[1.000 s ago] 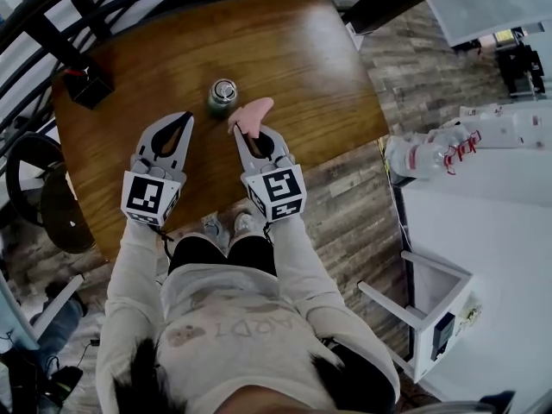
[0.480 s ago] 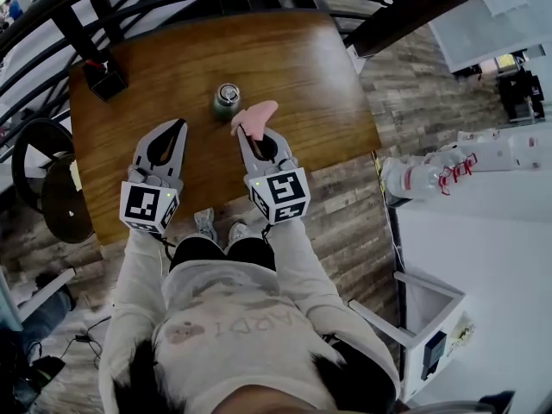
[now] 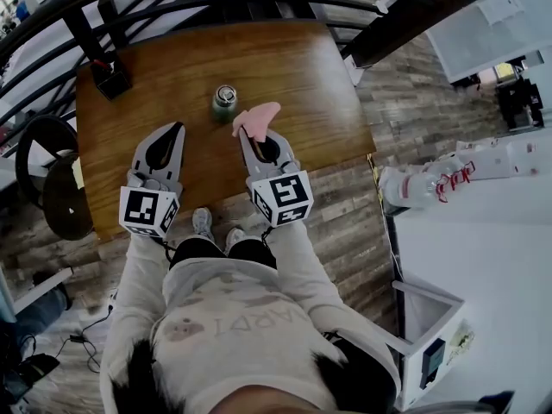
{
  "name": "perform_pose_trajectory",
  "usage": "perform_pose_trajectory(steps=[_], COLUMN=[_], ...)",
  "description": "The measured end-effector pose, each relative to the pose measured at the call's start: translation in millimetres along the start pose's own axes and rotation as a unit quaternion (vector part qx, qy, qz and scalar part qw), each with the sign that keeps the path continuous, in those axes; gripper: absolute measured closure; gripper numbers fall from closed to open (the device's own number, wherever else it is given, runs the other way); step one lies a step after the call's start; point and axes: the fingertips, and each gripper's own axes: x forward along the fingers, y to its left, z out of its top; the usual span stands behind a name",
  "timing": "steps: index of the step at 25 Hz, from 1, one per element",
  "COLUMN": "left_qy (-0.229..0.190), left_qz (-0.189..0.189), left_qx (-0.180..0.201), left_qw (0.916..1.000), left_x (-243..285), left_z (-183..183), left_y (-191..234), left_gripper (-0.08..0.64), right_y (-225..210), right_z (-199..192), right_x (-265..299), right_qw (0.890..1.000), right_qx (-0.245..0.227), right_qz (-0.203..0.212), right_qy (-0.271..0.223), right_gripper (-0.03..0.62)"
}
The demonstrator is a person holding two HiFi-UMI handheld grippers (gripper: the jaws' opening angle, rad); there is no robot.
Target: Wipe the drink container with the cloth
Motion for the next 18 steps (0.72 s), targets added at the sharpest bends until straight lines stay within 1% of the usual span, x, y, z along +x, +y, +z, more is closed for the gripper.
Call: perform_pose_trajectory(steps=[8,18], left_qy=[-0.018,-0.030], left_qz=[0.013,0.034], left_qx=[0.012,0.011], left_qw=[0.9997,0.9989], left_x=[-13.3,-26.3], left_z=[20.7,35.7], left_y=[-17.4,-29.2], left_gripper=[0.554,0.554], right_y=[0.0,1.4], right_z=[15.8,30.4], right_x=[-23.7,-46.0], right_qw=[1.000,0.999], right_qx=[-0.003,-0.006], right_qz=[0.003,0.005], right_qy=[-0.022,-0.044], right_gripper=[0.568,0.568])
